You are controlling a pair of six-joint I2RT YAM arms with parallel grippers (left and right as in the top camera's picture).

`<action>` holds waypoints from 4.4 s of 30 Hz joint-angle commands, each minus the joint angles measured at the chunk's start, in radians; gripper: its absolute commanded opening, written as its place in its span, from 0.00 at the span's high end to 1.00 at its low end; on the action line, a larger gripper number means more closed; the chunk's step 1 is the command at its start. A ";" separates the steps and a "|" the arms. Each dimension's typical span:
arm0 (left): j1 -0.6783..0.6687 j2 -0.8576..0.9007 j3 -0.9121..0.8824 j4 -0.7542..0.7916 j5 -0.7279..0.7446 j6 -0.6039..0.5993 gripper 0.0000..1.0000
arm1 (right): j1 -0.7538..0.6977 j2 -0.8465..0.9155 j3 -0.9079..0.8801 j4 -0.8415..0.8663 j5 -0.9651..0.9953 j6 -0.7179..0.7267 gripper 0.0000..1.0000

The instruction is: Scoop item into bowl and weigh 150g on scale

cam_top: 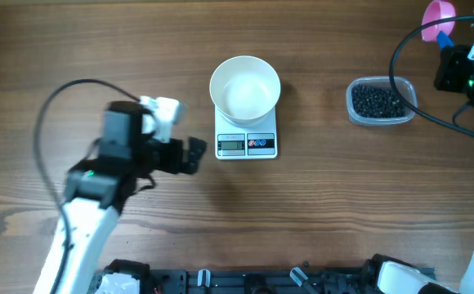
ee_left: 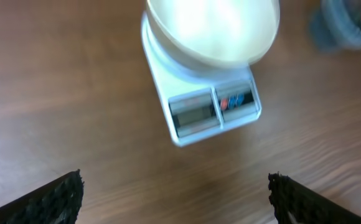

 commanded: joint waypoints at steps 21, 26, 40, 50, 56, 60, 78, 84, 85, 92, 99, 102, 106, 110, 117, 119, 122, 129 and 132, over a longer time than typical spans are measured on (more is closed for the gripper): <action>-0.112 -0.048 0.003 -0.103 -0.151 -0.043 0.00 | 0.005 -0.001 0.013 -0.007 -0.018 0.012 0.96; -0.220 -0.046 0.003 -0.101 -0.332 -0.172 0.00 | 0.005 -0.001 0.013 -0.008 -0.018 0.012 0.96; -0.362 0.041 0.003 -0.050 -0.354 -0.224 0.00 | 0.005 -0.001 0.013 -0.006 -0.018 0.012 0.96; -0.362 0.041 0.003 -0.026 -0.247 -0.215 0.00 | 0.005 -0.001 0.013 -0.006 -0.018 0.011 0.96; -0.362 0.041 0.003 -0.003 -0.274 -0.186 0.00 | 0.005 -0.001 0.013 -0.002 -0.017 0.011 0.96; -0.362 0.041 0.003 0.011 -0.312 -0.187 0.00 | 0.005 -0.001 0.013 -0.002 -0.017 0.011 0.96; -0.368 0.042 0.003 0.029 -0.326 -0.141 0.00 | 0.005 -0.001 0.013 0.014 -0.018 0.009 0.96; -0.368 0.042 0.003 0.025 -0.326 -0.140 0.00 | 0.005 -0.001 0.013 0.018 -0.017 0.009 0.96; -0.368 0.042 0.003 0.025 -0.326 -0.141 0.00 | 0.005 -0.001 0.013 0.018 -0.018 0.009 0.96; -0.368 0.042 0.003 0.025 -0.326 -0.141 0.00 | 0.005 -0.001 0.013 0.018 -0.017 0.009 0.96; -0.368 0.042 0.003 0.025 -0.326 -0.141 0.00 | 0.005 -0.001 0.013 0.018 -0.017 0.009 0.96; -0.368 0.042 0.003 0.025 -0.326 -0.141 0.00 | 0.005 -0.001 0.013 0.018 -0.017 0.009 0.96; -0.368 0.042 0.003 0.025 -0.326 -0.141 0.00 | 0.005 -0.001 0.013 0.018 -0.017 0.010 0.96; -0.368 0.042 0.003 0.025 -0.326 -0.141 0.00 | 0.005 -0.001 0.013 0.018 -0.018 0.011 0.96; -0.368 0.042 0.003 0.025 -0.326 -0.141 0.00 | 0.005 0.000 0.013 0.028 -0.092 0.012 0.96; -0.368 0.042 0.003 0.025 -0.326 -0.141 0.00 | 0.005 0.000 0.013 0.045 -0.117 0.014 0.96; -0.368 0.042 0.003 0.025 -0.326 -0.141 0.00 | 0.005 0.000 0.013 0.066 -0.156 0.048 0.96; -0.368 0.042 0.003 0.025 -0.326 -0.141 0.00 | 0.005 0.009 0.013 0.073 -0.186 0.093 0.96; -0.368 0.042 0.003 0.025 -0.326 -0.141 0.00 | 0.005 0.011 0.013 0.078 -0.186 0.117 0.96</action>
